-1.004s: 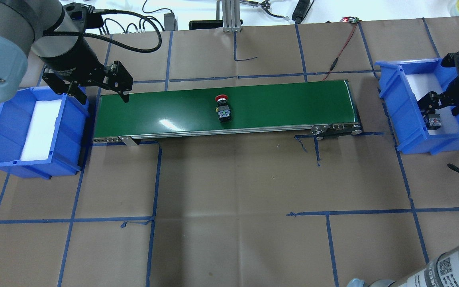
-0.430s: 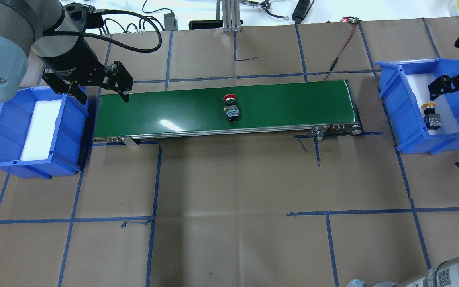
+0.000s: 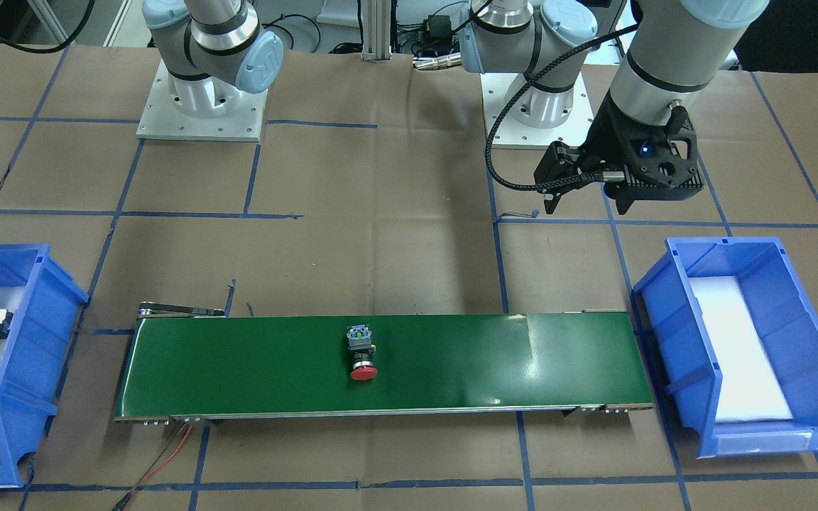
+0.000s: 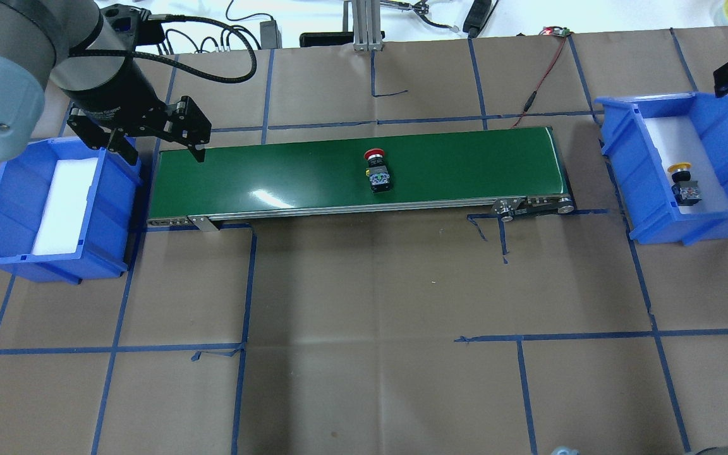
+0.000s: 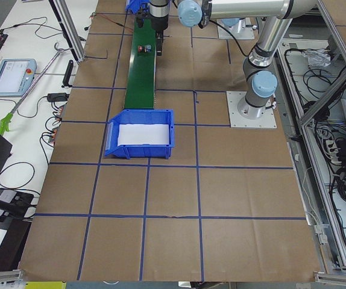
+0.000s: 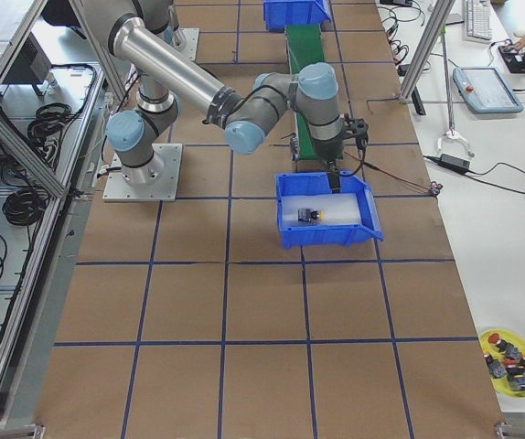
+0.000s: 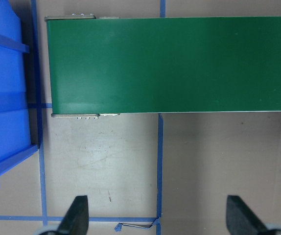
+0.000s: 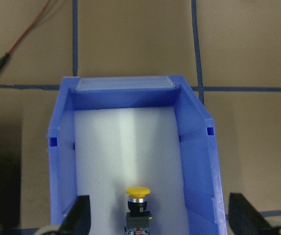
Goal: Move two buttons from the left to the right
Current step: 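Open the right gripper and raise it out of the bin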
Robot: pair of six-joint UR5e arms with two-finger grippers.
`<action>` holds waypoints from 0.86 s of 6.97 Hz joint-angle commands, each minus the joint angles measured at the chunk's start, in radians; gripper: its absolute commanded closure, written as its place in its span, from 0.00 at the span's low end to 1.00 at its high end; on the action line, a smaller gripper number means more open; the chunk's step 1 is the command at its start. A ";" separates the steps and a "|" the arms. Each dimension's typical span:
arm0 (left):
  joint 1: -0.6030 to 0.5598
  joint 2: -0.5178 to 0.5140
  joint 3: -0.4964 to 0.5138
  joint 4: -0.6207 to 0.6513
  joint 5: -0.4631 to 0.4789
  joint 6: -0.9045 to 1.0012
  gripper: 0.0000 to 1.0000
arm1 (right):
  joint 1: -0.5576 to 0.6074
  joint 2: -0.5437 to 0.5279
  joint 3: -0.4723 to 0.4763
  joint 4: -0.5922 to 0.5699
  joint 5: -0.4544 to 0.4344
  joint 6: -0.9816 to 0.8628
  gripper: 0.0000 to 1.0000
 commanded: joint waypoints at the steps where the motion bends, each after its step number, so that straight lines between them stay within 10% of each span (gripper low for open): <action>1: 0.000 0.000 0.000 0.000 0.000 0.000 0.00 | 0.059 -0.014 -0.021 0.003 0.021 0.016 0.00; 6: 0.000 0.000 0.000 0.000 0.000 0.000 0.00 | 0.228 -0.037 -0.055 0.312 0.017 0.318 0.00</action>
